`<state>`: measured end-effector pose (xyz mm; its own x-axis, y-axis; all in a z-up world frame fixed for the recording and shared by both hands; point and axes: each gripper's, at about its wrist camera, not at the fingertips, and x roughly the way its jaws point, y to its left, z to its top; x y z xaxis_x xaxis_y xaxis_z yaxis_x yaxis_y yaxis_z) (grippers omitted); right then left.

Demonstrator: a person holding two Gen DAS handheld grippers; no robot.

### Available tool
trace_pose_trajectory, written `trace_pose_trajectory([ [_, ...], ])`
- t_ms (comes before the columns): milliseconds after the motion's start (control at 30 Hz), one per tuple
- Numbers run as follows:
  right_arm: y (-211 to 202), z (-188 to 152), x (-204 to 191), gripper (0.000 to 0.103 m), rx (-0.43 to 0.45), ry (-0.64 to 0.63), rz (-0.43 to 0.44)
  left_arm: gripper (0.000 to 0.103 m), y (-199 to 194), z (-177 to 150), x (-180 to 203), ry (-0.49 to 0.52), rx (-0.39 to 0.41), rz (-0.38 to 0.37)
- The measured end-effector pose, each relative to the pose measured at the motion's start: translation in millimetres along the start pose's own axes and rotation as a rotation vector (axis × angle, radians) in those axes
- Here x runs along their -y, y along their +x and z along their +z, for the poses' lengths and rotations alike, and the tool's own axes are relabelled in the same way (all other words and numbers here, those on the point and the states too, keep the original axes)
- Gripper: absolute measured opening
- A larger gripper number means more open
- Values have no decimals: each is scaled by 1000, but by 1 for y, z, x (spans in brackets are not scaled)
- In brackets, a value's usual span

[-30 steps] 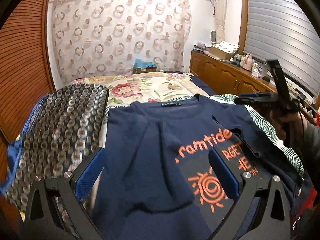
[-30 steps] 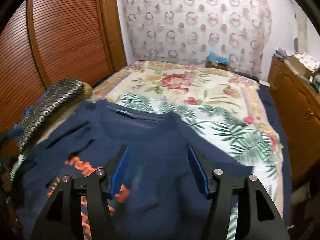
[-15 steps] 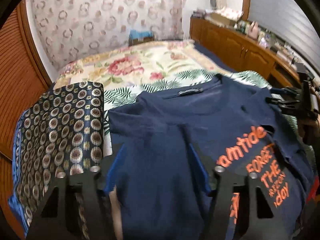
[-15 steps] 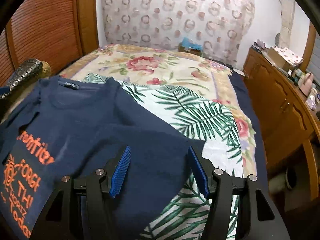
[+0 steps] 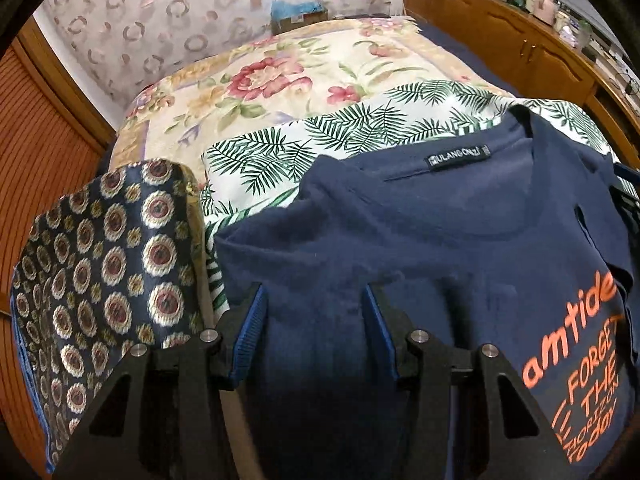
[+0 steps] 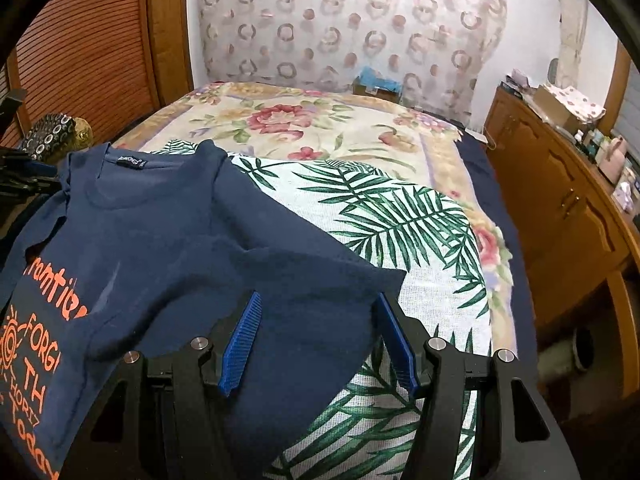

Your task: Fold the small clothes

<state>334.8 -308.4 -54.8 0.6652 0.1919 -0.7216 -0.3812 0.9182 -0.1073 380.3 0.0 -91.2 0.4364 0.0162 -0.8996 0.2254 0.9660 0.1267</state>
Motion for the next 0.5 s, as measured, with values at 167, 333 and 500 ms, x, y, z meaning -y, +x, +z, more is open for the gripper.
trace_pose_trajectory([
  [167, -5, -4, 2, 62, 1, 4, 3, 50, 1, 4, 0, -6, 1, -5],
  [333, -5, -4, 1, 62, -1, 11, 5, 17, 0, 3, 1, 9, 13, -58],
  [500, -5, -4, 1, 62, -1, 10, 3, 7, -17, 3, -3, -1, 70, -41],
])
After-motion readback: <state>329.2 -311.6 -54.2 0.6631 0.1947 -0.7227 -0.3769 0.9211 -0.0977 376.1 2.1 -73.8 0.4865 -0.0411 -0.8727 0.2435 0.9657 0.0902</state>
